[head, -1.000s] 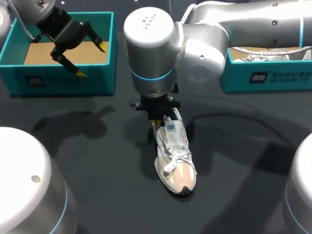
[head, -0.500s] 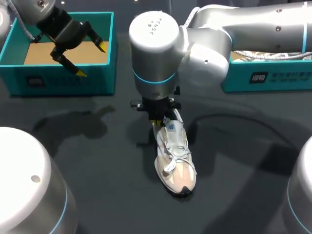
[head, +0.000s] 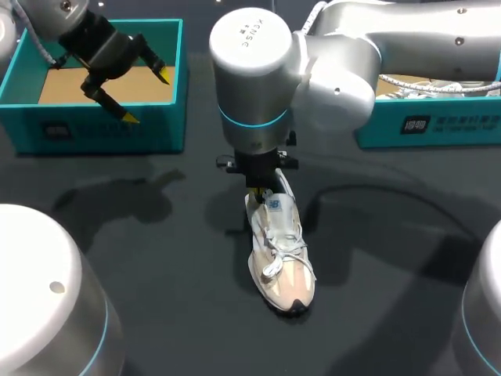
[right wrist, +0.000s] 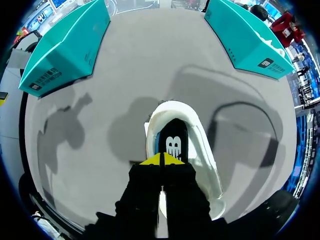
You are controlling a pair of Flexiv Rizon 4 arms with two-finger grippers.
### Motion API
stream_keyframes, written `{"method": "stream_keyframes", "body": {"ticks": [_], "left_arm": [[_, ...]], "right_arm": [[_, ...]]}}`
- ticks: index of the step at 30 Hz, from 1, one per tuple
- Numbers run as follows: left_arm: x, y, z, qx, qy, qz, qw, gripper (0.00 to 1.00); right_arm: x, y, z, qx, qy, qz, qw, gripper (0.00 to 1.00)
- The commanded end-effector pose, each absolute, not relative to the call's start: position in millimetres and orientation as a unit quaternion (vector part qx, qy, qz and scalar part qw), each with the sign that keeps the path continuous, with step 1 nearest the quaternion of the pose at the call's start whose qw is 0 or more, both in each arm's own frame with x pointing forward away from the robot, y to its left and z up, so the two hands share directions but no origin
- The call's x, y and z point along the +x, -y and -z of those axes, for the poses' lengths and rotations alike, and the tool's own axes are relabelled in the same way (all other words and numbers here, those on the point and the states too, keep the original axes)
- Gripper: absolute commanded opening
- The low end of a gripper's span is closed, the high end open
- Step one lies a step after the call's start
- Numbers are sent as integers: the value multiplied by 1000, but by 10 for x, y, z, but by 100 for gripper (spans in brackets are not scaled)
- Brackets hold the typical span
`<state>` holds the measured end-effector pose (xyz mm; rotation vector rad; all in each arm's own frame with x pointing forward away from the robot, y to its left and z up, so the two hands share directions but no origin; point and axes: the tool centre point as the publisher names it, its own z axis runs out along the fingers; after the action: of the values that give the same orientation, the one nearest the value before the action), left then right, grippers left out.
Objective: Take the shoe out of the shoebox, open the shoe tongue, remove and reinsert the insole, then place the shoe into the shoebox
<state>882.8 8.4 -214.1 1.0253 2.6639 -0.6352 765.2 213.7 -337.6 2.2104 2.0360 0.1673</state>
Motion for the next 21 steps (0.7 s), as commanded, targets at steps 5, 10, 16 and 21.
{"method": "stream_keyframes", "body": {"ticks": [5, 10, 16, 21], "left_arm": [[8826, -86, 2137, 349, -906, 215, 108, 100], [8826, -86, 2137, 349, -906, 215, 108, 100], [8826, -86, 2137, 349, -906, 215, 108, 100], [8826, -86, 2137, 349, -906, 215, 108, 100]], "right_arm": [[7740, -2151, 3537, 726, -683, -67, 43, 0], [7767, -2099, 3665, 731, -680, -62, 27, 0], [7770, -2050, 3811, 734, -676, -61, 11, 0], [7769, -2060, 3950, 732, -678, -68, -5, 0]]}}
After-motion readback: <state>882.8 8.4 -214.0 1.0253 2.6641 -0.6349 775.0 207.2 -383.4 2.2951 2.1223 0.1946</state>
